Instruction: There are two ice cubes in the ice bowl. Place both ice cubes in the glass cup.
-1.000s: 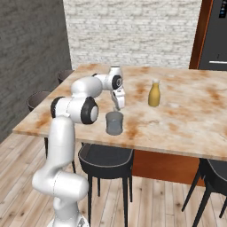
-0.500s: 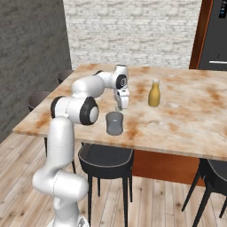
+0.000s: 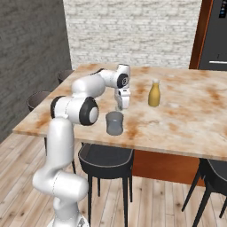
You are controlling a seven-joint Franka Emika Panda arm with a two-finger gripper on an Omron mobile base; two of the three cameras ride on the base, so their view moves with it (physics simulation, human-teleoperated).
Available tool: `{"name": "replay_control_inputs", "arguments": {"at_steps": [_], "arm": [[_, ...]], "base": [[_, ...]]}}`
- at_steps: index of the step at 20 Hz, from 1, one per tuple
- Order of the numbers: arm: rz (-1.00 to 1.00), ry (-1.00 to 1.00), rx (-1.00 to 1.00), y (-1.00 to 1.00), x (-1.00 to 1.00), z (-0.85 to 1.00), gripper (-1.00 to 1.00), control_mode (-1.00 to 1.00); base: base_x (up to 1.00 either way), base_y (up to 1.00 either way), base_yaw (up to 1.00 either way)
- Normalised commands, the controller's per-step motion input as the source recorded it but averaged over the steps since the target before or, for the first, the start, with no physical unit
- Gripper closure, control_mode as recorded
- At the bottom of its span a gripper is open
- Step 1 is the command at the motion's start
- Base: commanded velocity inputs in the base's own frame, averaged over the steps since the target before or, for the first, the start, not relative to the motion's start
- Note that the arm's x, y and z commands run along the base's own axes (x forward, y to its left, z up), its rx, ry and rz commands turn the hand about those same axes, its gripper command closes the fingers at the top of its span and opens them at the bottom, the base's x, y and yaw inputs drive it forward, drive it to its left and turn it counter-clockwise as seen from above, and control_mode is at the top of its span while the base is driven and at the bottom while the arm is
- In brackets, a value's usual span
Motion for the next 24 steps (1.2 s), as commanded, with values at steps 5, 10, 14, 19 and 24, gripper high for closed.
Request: {"name": "replay_control_inputs", "arguments": {"at_steps": [5, 10, 14, 19, 24], "arm": [[0.0, 0.0, 0.0, 0.01, -0.46, -0.01, 1.0, -1.0], [0.0, 0.0, 0.0, 0.11, -0.03, -0.08, 1.0, -1.0], [0.0, 0.0, 0.0, 0.03, 0.0, -0.12, 1.0, -1.0], [0.0, 0.0, 0.0, 0.0, 0.0, -0.14, 1.0, -1.0], [0.0, 0.0, 0.0, 0.01, 0.07, -0.01, 1.0, -1.0]], "base": [[0.0, 0.0, 0.0], [0.0, 0.0, 0.0], [0.0, 0.0, 0.0], [0.0, 0.0, 0.0], [0.0, 0.0, 0.0]]}}
